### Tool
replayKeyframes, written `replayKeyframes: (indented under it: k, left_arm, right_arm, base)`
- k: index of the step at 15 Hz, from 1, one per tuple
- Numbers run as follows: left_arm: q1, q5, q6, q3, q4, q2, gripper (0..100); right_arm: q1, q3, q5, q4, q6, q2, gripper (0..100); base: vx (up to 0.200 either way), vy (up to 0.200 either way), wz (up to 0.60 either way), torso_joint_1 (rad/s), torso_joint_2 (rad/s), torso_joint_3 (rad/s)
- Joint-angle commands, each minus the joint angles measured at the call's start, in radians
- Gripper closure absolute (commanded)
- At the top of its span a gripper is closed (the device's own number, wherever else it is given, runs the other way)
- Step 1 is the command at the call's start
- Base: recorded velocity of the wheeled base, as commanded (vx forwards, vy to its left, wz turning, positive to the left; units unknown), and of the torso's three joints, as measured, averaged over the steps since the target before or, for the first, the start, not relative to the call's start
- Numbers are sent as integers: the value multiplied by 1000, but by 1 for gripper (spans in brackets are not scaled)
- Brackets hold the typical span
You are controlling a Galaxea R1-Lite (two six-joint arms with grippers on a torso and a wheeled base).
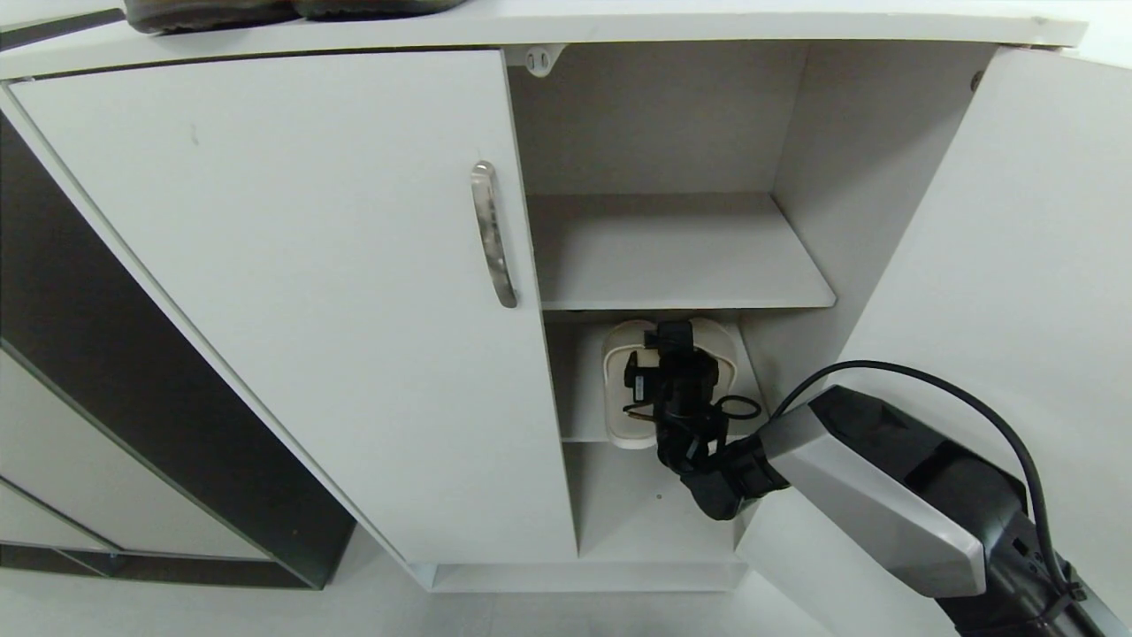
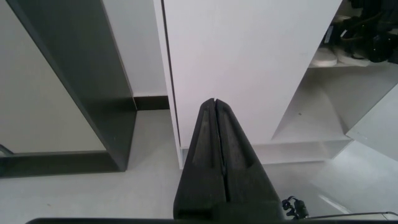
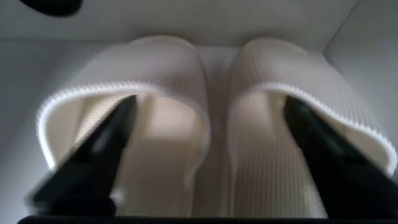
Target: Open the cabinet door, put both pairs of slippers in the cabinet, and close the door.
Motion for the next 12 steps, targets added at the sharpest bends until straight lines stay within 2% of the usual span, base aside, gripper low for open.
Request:
replayKeyframes:
  k: [1,3,6,7,10,11,12]
  left_arm:
    - [0,0,0,0,0,2,100]
    - [0,0,0,0,0,2,100]
    - [0,0,0,0,0,2,100]
    - [0,0,0,0,0,2,100]
    - [0,0,0,0,0,2,100]
    - [0,0,0,0,0,2,100]
    - [0,0,1,0,0,2,100]
  right_arm:
    - [17,75,-1,-10,0,-60,0]
    - [45,156,-7,-40,0,-123,0]
    - [118,406,-21,-148,0,-268,0]
    - [155,533,-25,-204,0,-316,0]
    - [189,747,-19,-323,0,-367,0]
    - [195,782,-16,-346,0,-376,0]
    - [220,879,-15,-394,3,-408,0]
  base:
    - [0,0,0,0,0,0]
    - [0,0,0,0,0,0]
    - [0,0,0,0,0,0]
    - [0,0,0,0,0,0]
    - [0,0,0,0,0,0]
    - [0,0,0,0,0,0]
    - [0,0,0,0,0,0]
